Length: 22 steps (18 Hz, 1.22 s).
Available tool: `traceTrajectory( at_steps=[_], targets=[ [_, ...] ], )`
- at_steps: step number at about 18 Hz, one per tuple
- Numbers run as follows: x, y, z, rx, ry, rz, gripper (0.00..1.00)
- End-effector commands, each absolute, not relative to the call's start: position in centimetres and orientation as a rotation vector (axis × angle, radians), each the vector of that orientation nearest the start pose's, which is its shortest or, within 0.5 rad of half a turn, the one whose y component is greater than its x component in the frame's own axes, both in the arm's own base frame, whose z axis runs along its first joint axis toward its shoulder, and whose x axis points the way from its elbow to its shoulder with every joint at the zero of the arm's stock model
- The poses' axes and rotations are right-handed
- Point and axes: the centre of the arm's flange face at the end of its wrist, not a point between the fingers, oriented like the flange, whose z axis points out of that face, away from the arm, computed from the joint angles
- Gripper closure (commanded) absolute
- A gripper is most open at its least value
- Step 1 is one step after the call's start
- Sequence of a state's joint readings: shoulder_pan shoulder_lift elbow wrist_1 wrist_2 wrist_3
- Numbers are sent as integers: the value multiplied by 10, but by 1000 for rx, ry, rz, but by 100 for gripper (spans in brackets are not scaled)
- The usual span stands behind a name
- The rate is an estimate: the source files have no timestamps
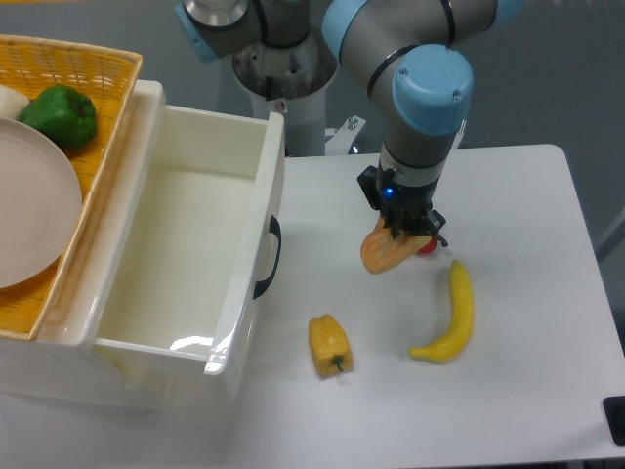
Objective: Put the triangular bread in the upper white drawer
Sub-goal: 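Close the gripper on the triangular bread slice on the table, then lift the bread and carry it over the open white drawer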
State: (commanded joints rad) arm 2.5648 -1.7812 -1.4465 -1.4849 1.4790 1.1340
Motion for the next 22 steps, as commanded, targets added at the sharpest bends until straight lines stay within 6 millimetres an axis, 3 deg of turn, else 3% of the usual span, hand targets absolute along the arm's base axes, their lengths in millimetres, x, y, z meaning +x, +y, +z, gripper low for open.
traceTrajectory(
  at_steps=[10,14,17,22],
  targets=[
    [-388,423,502,-2849,-147,-126,100],
    [-372,428,520,-2723,-304,-226,100],
    [-354,429,540,-2655,-349,-258,100],
    [-326,444,549,-2622,-346,-311,100]
  ],
)
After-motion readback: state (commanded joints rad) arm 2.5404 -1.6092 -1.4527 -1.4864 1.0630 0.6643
